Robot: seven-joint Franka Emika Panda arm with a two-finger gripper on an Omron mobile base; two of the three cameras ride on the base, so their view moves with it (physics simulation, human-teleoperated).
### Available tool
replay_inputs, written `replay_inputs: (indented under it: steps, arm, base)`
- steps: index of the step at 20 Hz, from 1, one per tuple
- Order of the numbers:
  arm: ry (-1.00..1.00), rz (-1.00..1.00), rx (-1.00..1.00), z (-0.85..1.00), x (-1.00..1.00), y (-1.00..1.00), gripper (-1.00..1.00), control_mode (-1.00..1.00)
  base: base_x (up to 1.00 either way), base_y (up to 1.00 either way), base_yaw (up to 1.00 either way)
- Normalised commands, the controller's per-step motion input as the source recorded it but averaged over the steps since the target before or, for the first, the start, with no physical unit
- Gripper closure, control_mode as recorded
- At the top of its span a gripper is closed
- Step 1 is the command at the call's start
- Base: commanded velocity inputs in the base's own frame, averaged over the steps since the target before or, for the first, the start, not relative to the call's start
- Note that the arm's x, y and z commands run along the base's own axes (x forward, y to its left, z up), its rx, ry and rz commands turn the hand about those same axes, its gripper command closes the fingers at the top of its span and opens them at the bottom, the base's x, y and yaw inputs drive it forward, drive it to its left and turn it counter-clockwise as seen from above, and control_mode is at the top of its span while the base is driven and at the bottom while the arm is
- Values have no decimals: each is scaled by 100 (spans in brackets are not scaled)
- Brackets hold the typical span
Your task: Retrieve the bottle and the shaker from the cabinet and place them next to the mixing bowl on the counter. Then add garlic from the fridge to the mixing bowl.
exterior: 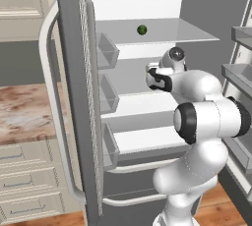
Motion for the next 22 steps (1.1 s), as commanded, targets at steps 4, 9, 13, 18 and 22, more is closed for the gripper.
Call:
replay_inputs:
  steps: [4, 9, 13, 18, 22]
  arm:
    - [1, 0, 0, -24, 47, 0, -100, -100]
    - [0, 0, 0, -23, 53, 0, -100, -100]
    - [0, 0, 0, -19, 59, 0, -100, -100]
    - [6, 0, 0, -13, 28, 4, -100, -100]
    - [7, 0, 0, -22, 26, 5, -100, -100]
  base:
    - [0, 0, 0]
    - [0, 0, 0]
    - [0, 0, 0]
    - [0, 0, 0]
    - [0, 0, 0]
